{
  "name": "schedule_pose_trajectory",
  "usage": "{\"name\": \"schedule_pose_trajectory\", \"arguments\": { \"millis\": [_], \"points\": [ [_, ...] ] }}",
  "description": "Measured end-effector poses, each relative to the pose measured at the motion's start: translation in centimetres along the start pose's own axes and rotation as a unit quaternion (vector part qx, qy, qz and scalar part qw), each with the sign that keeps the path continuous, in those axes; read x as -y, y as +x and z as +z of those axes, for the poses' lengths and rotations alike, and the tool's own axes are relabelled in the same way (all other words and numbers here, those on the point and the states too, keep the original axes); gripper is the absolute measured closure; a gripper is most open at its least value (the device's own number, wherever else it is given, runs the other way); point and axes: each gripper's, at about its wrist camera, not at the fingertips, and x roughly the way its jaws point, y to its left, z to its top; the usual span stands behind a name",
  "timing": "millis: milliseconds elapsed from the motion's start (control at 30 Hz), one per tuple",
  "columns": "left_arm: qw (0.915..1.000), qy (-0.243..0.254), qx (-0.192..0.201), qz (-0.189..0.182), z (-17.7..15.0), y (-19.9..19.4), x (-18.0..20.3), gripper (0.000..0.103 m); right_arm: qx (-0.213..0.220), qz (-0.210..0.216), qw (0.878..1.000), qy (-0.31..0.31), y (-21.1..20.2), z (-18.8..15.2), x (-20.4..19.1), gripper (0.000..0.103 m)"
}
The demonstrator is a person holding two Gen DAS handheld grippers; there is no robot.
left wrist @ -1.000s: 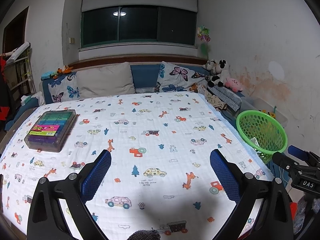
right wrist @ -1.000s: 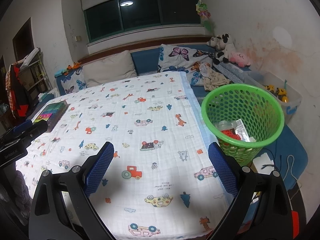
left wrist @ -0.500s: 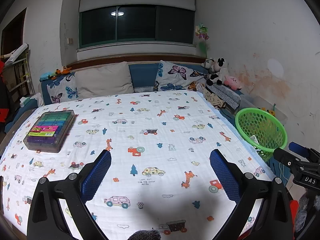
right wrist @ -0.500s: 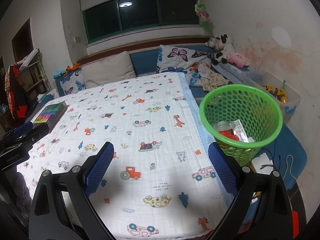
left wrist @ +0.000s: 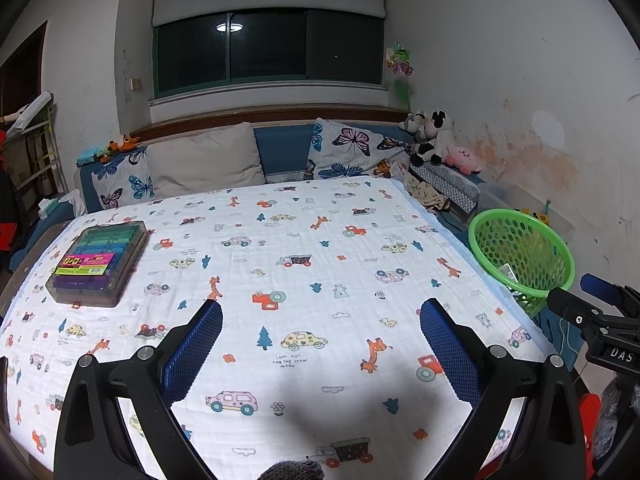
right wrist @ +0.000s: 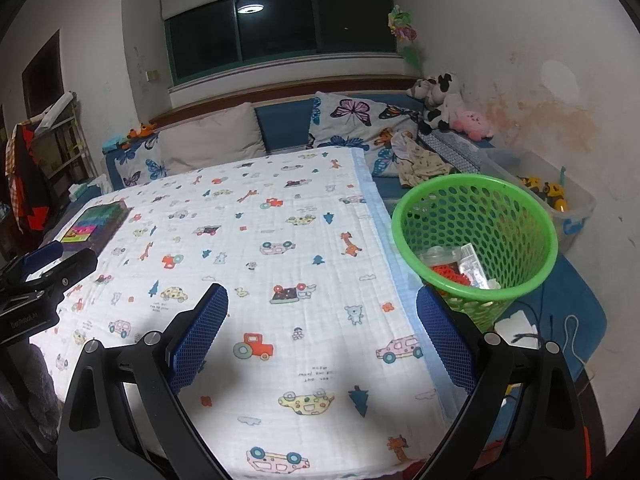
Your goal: Collect trash
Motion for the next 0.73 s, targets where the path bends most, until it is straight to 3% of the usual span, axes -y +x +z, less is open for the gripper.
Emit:
{"name": "schedule_pose_trajectory", "arguments": {
  "millis": [733],
  "points": [
    [1.0000,0.003,-0.002,0.006,0.01,0.39,0.12,0.007,0.000,-0.003,1.000,0.002,0.13,-0.17,0.25,0.008]
  ]
}}
